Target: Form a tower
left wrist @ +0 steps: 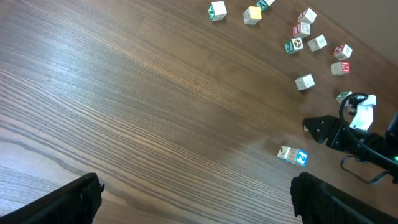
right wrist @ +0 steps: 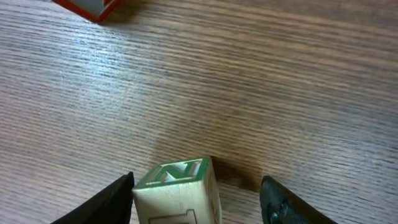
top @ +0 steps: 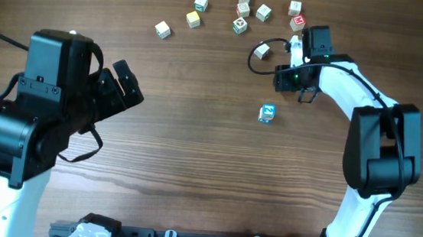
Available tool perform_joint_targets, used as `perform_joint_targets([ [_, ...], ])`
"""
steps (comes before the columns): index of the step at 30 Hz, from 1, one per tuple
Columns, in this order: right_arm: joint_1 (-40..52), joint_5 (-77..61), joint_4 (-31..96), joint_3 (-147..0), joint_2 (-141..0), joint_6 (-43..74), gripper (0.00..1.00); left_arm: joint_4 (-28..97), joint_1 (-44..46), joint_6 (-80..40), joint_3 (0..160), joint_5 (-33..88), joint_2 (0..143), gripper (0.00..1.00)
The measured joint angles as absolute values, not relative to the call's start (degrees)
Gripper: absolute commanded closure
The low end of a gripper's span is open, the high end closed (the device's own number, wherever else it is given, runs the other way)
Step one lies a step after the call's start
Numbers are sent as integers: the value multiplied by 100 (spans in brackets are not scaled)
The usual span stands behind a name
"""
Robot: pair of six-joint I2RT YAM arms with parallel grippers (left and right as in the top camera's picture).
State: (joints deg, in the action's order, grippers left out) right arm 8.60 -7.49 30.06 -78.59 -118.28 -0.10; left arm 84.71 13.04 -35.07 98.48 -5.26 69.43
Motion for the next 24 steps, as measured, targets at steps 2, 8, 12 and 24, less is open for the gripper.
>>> perform_joint_targets([
  [2,858,-666,3015,-7909,-11793,-198,49,8468,1304,-3507,9845,-526,6943,0],
  [8,878,-589,2967,-7933,-11751,-567,69,8468,1304,-3505,9848,-526,6943,0],
  [12,923,-567,2882,-7933,-11751,-548,76,8471,1304,-3507,9848,-526,6943,0],
  [24,974,86,-183,-7977,-11611,366,95,8477,1304,-3507,9845,-526,6943,0],
])
